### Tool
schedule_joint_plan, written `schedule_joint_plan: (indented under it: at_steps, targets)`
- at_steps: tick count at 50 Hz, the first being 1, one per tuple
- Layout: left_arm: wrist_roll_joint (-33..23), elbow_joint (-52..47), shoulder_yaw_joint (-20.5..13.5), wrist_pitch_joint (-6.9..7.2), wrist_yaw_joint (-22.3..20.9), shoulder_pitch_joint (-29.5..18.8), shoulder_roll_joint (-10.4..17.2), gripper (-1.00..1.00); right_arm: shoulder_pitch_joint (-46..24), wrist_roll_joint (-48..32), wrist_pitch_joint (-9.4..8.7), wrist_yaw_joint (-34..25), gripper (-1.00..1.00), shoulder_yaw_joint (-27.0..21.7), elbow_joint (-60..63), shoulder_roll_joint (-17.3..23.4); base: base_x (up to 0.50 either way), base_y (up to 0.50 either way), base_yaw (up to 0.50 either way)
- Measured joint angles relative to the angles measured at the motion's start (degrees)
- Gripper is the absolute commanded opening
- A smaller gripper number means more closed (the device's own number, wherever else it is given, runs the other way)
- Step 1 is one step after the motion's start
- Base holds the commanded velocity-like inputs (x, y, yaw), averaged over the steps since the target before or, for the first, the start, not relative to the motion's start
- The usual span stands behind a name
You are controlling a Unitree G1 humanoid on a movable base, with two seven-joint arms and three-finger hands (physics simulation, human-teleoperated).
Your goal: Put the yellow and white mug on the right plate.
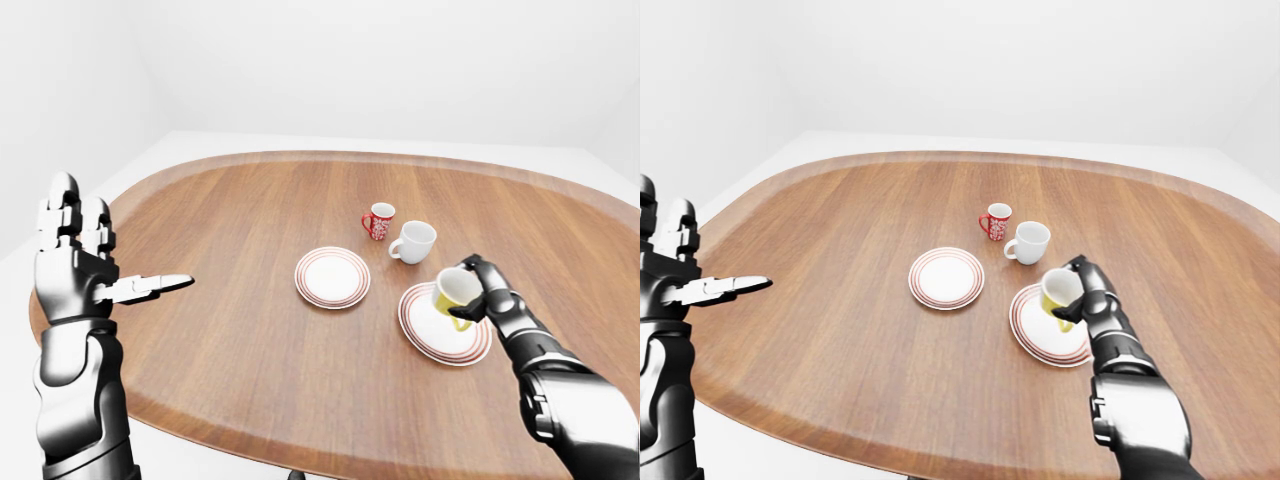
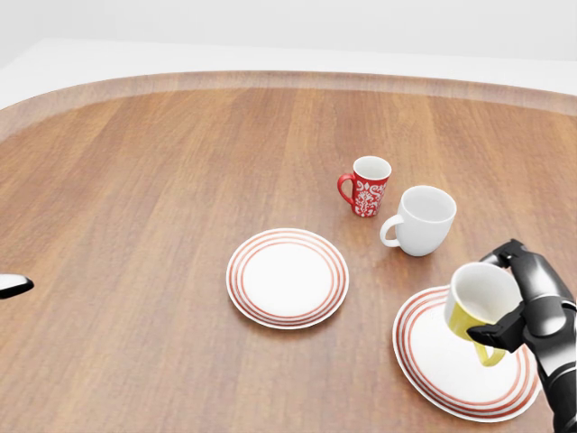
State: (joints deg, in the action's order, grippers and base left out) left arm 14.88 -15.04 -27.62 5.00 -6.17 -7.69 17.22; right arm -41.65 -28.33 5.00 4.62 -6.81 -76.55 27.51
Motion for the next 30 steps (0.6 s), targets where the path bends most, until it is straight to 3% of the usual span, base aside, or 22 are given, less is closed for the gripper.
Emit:
schedule_joint_plan:
  at_steps: [30]
  targets:
    - [0.0,0.0,0.0,0.00,0.0,0.0,0.0,1.00,-0.1,0.8,0.00,0.7,-1.00,-0.3,0.0,0.4,0.00,0.00,0.00]
